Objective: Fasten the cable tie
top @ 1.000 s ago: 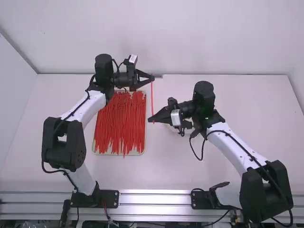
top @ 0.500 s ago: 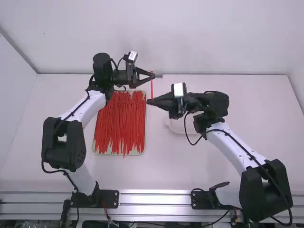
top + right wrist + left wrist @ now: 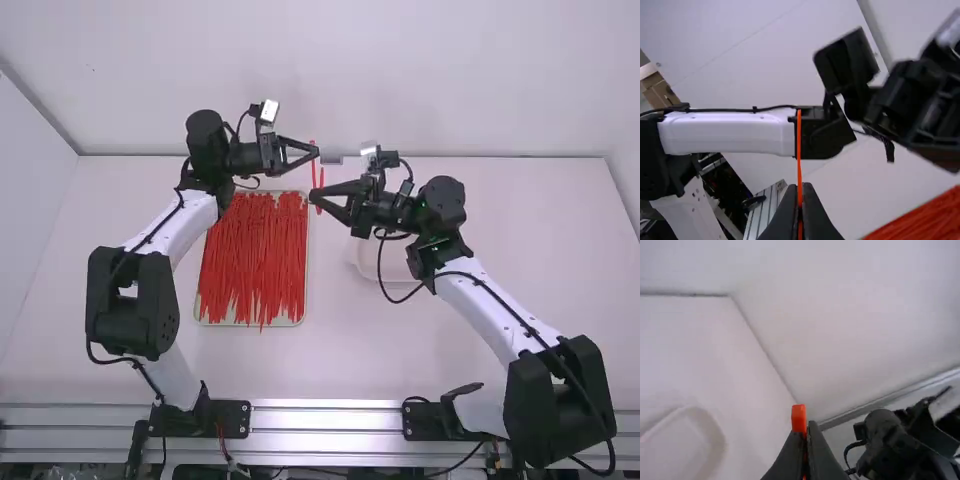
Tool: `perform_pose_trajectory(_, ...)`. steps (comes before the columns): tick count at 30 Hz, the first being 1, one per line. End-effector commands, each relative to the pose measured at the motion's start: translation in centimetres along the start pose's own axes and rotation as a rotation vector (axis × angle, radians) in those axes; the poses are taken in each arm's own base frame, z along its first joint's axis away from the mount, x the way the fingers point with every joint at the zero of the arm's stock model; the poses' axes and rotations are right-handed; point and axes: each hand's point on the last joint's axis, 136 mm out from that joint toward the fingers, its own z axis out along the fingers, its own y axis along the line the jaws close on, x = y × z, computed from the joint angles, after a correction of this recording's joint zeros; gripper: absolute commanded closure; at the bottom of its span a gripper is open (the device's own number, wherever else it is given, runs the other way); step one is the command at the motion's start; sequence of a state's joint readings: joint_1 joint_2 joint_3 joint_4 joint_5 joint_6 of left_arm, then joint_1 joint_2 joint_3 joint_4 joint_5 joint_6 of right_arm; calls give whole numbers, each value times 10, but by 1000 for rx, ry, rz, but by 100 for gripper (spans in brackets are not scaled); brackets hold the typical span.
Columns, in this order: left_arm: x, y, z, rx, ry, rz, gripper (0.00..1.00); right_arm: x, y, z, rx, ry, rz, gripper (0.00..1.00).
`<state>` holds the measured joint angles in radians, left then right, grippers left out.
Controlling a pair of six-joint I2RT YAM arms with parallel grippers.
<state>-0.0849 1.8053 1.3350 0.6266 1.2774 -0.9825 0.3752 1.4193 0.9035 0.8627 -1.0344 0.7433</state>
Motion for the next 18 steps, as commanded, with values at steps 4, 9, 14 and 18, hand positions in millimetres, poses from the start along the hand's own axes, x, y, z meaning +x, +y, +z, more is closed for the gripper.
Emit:
perform_pose_trajectory(4, 7, -18, -3, 79, 56, 329, 99, -1, 1, 1, 4, -3, 123, 100)
perform_pose_trajectory(9, 16, -34, -5, 158, 103, 574, 99, 2, 2, 1, 0, 4, 299, 100)
perform_pose_trajectory(14, 32, -54, 0, 256, 160, 781, 99, 9, 12, 10, -32, 35, 372, 100)
perform_pose_trajectory(18, 42, -62, 6, 304, 172, 900, 99, 14, 18, 15, -49, 53, 378, 100)
